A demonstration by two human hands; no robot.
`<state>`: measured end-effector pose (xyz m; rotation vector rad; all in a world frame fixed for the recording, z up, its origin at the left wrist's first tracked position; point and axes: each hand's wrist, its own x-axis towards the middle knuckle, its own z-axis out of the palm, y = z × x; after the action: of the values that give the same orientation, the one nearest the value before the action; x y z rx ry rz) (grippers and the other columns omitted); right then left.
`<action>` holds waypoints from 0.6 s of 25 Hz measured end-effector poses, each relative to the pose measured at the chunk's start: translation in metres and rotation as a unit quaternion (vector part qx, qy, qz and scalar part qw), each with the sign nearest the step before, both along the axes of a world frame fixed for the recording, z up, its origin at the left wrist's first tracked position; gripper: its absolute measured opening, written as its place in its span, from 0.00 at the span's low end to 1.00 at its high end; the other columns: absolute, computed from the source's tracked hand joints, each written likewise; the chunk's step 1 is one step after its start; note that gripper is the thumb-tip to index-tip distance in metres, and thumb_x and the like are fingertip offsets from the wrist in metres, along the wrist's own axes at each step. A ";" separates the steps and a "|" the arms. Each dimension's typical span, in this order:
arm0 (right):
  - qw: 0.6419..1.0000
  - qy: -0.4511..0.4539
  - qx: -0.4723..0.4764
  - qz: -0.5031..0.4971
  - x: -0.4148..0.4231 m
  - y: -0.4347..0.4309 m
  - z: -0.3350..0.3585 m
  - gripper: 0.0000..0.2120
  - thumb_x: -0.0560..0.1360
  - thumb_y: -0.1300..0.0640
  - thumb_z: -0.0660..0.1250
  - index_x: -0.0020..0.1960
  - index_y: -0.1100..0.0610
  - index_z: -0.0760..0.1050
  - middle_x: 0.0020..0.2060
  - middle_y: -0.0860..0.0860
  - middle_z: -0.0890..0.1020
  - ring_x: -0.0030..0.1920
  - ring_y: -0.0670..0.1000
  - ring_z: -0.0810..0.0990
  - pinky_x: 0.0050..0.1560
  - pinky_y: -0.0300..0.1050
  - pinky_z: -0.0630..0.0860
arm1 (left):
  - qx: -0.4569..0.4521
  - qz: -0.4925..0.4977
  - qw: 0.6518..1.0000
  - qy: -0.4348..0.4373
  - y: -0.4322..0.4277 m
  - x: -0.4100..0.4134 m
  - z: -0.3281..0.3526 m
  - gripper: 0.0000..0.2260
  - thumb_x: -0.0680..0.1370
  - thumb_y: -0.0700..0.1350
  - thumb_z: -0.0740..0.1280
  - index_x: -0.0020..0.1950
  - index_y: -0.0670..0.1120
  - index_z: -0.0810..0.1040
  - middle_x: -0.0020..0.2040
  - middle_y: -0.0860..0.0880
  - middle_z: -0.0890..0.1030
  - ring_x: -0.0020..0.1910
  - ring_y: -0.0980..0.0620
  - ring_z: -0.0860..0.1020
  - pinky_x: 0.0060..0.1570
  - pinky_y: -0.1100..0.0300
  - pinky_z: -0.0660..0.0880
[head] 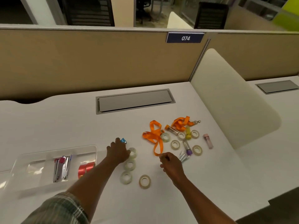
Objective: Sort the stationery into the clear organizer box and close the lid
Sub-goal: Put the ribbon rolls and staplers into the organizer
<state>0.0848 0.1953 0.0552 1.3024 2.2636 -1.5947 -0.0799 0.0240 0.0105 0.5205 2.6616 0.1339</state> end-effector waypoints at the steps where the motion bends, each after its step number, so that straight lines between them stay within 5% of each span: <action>1: 1.000 -0.005 0.023 -0.011 0.004 0.009 -0.001 0.08 0.78 0.52 0.64 0.50 0.56 0.77 0.46 0.53 0.84 0.50 0.56 0.83 0.57 0.57 0.79 | 0.020 0.015 1.000 0.005 0.004 0.003 0.000 0.21 0.78 0.56 0.63 0.66 0.45 0.74 0.62 0.45 0.70 0.58 0.42 0.74 0.58 0.48 0.72; 4: 0.990 -0.030 0.139 -0.025 0.014 0.034 -0.004 0.09 0.77 0.53 0.67 0.54 0.56 0.72 0.48 0.56 0.84 0.52 0.59 0.83 0.54 0.52 0.79 | 0.094 0.042 0.995 0.014 0.018 0.010 0.005 0.18 0.79 0.51 0.64 0.65 0.42 0.74 0.61 0.43 0.69 0.55 0.41 0.76 0.56 0.47 0.75; 9: 0.971 -0.117 0.198 0.066 0.025 0.065 -0.021 0.34 0.77 0.44 0.65 0.78 0.54 0.56 0.66 0.58 0.76 0.65 0.60 0.77 0.63 0.53 0.74 | 0.230 0.057 0.971 0.040 0.049 0.030 0.025 0.15 0.78 0.46 0.68 0.62 0.42 0.76 0.62 0.43 0.69 0.46 0.44 0.80 0.49 0.56 0.76; 12: 0.966 -0.143 0.196 0.085 0.023 0.072 -0.032 0.39 0.76 0.41 0.66 0.78 0.56 0.53 0.68 0.59 0.73 0.66 0.60 0.76 0.63 0.53 0.74 | 0.280 0.068 0.956 0.059 0.068 0.045 0.040 0.11 0.78 0.43 0.68 0.60 0.44 0.76 0.60 0.44 0.70 0.41 0.46 0.79 0.46 0.58 0.75; 15: 0.971 -0.128 0.189 0.075 0.021 0.075 -0.042 0.31 0.75 0.50 0.68 0.72 0.61 0.60 0.63 0.60 0.76 0.62 0.61 0.78 0.60 0.53 0.76 | 0.327 0.076 0.940 0.063 0.079 0.057 0.052 0.06 0.80 0.38 0.63 0.55 0.43 0.75 0.56 0.43 0.71 0.42 0.44 0.79 0.46 0.52 0.79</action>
<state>0.1055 0.2699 0.0132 1.2821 2.5009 -0.9139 -0.0229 0.1034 0.0629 0.5270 2.7381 1.0900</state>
